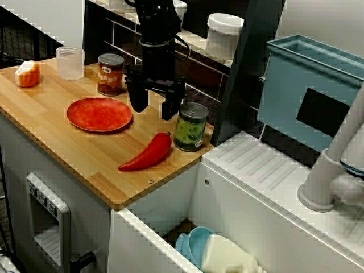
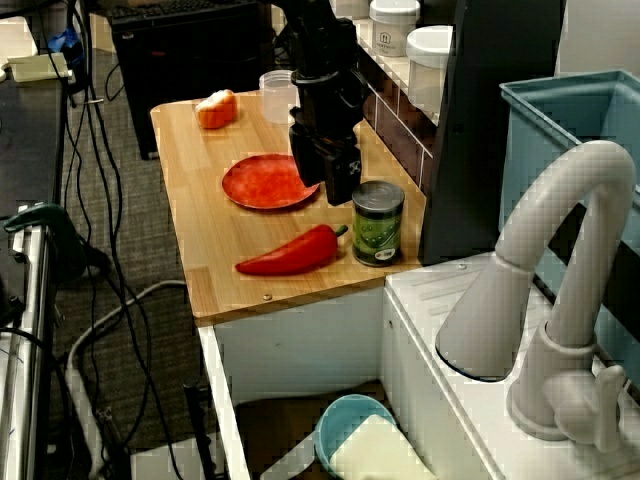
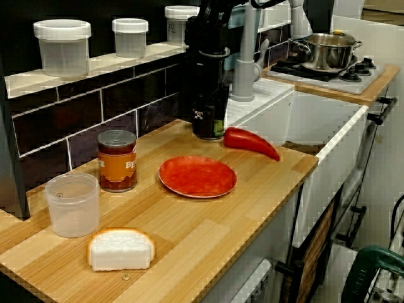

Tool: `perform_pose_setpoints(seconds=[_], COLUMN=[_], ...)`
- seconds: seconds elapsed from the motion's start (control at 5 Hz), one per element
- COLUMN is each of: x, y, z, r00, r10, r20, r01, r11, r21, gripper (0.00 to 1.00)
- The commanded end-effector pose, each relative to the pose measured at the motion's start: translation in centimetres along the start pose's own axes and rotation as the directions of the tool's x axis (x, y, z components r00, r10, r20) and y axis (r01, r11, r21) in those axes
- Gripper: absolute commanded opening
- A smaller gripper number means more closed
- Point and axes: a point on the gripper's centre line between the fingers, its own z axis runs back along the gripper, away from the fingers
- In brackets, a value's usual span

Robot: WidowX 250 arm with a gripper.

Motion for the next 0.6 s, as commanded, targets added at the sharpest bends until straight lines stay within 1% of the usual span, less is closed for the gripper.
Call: perform_pose_setpoints(seconds=[0.0, 0.2, 0.4], x=[-1.3, -0.9, 0.2], y=[0.1, 1.3, 2.4], z=[3.7, 4.0, 4.3], r00=[0.999, 0.998, 0.995], r10=[-0.020, 0.001, 0.008], r20=[0.033, 0.058, 0.097], r01=[0.021, 0.001, -0.007], r11=[0.999, 1.000, 1.000], r21=[-0.030, -0.024, -0.006], gripper=[1.00, 1.00, 1.00])
